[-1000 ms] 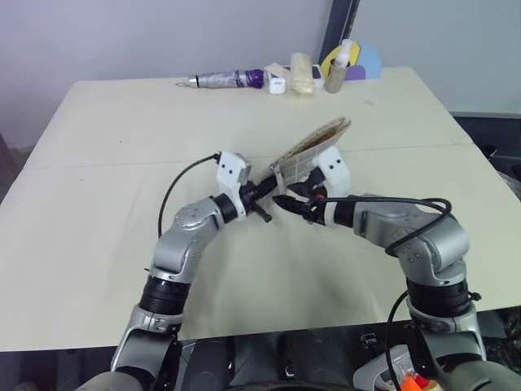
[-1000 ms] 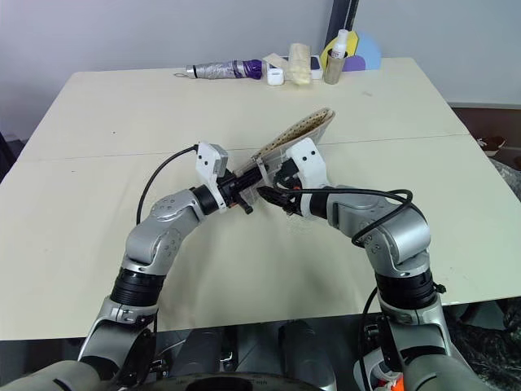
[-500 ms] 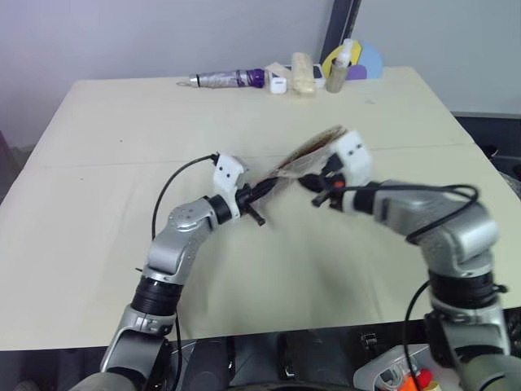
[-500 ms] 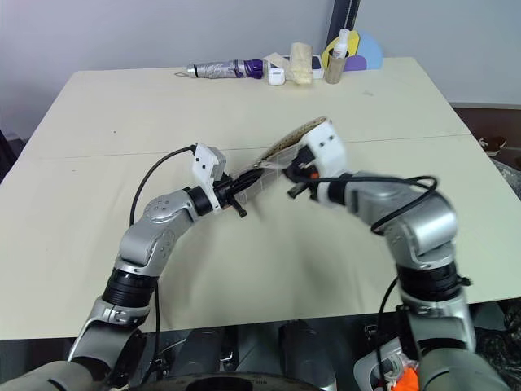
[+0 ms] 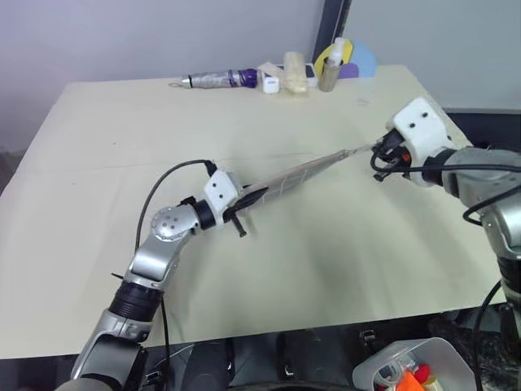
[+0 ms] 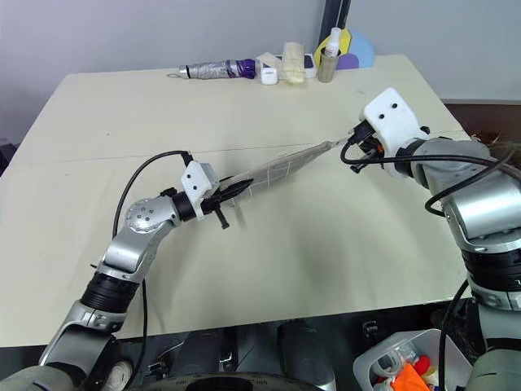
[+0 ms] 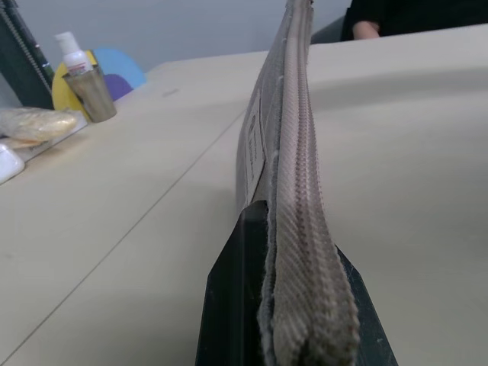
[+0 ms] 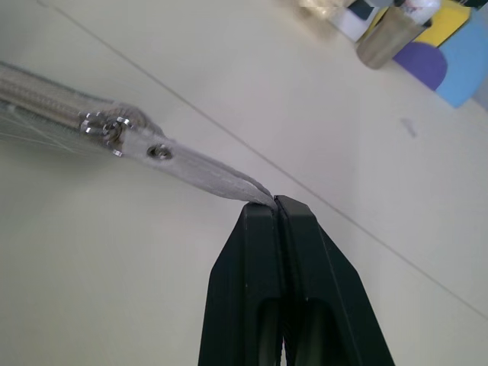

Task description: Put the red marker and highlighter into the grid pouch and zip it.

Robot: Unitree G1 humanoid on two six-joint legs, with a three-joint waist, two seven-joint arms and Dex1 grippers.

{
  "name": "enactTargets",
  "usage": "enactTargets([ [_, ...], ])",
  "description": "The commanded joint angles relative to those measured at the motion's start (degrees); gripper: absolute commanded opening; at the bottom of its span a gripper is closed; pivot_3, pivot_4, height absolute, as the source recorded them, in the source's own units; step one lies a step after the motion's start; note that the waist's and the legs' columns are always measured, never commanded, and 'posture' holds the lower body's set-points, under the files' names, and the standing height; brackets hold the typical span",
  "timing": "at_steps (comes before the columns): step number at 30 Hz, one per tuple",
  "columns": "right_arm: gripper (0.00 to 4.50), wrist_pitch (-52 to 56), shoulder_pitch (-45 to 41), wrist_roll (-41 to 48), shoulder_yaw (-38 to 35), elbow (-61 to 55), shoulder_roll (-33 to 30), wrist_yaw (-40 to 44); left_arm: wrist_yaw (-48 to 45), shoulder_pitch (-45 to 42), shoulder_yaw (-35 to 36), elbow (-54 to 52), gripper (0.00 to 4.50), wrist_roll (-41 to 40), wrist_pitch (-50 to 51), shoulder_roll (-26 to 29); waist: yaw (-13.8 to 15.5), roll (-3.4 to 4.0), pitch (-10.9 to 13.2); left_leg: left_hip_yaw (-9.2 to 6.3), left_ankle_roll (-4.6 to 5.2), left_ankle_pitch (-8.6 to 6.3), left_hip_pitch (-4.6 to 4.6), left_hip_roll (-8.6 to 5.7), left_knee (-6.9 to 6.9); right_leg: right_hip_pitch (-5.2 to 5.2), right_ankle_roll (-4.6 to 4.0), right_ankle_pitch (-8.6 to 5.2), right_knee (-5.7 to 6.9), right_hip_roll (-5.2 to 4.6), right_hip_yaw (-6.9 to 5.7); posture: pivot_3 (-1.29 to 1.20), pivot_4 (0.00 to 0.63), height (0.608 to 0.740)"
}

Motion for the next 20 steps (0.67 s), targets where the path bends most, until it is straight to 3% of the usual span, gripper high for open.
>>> enactTargets([
  [1,0.55,-0.1,1.1,2.5,-3.5,-2.3,-0.4,3.6,-1.7,2.2,1.1,-0.5,0.00,-1.5,3.4,1.7,-0.1,0.00,0.0,0.00,0.00,0.00,0.01,0.00,0.00,0.00,0.00,0.00,0.00,0.00,0.00,0.00,0.150,0.740],
  [2,0.86,-0.1,1.9,3.3,-3.7,-3.1,-0.7,4.9,-2.3,2.4,1.3,-1.2,0.66,-2.3,4.3,2.0,-0.1,0.00,0.0,0.00,0.00,0.00,0.01,0.00,0.00,0.00,0.00,0.00,0.02,0.00,0.00,0.00,0.150,0.740],
  [3,1.33,-0.4,2.8,3.6,-4.0,-3.8,-0.8,5.6,-3.0,2.9,1.5,-2.2,0.95,-3.0,5.4,2.5,-0.2,0.00,0.0,-0.01,0.00,0.00,0.03,0.00,0.00,0.01,0.00,0.00,0.03,0.00,-0.01,0.00,0.150,0.740],
  [7,3.41,-1.9,8.2,4.1,-6.0,-5.2,-2.4,8.6,-3.7,5.2,3.5,-5.8,2.93,-4.5,9.7,5.4,0.0,-0.01,0.0,-0.02,0.00,0.00,-0.03,0.00,0.02,-0.02,0.01,0.00,0.02,-0.01,-0.01,0.00,0.150,0.740],
  [9,3.47,-4.0,12.3,4.4,-7.7,-6.6,-3.5,10.9,-3.8,7.0,5.7,-7.6,3.95,-6.5,12.7,7.1,0.3,-0.02,0.0,-0.05,0.00,0.00,-0.08,-0.03,0.03,-0.02,0.01,-0.01,0.01,-0.04,-0.04,0.00,0.150,0.740],
  [13,3.47,-9.6,19.2,4.4,-11.9,-7.2,-3.1,13.1,-4.2,11.1,10.7,-10.1,3.95,-10.4,17.6,10.4,0.0,-0.02,0.0,-0.06,0.01,0.00,-0.07,-0.02,0.02,-0.01,0.02,-0.01,-0.01,-0.04,-0.05,0.00,0.150,0.740],
  [20,3.47,-17.0,22.3,4.5,-15.9,-2.4,2.6,12.9,-0.6,14.4,18.5,-9.1,3.95,-11.0,18.8,13.1,-0.1,-0.09,0.1,-0.07,0.00,0.00,0.21,-0.02,0.03,0.23,0.02,0.00,0.05,-0.03,-0.06,0.00,0.150,0.740],
])
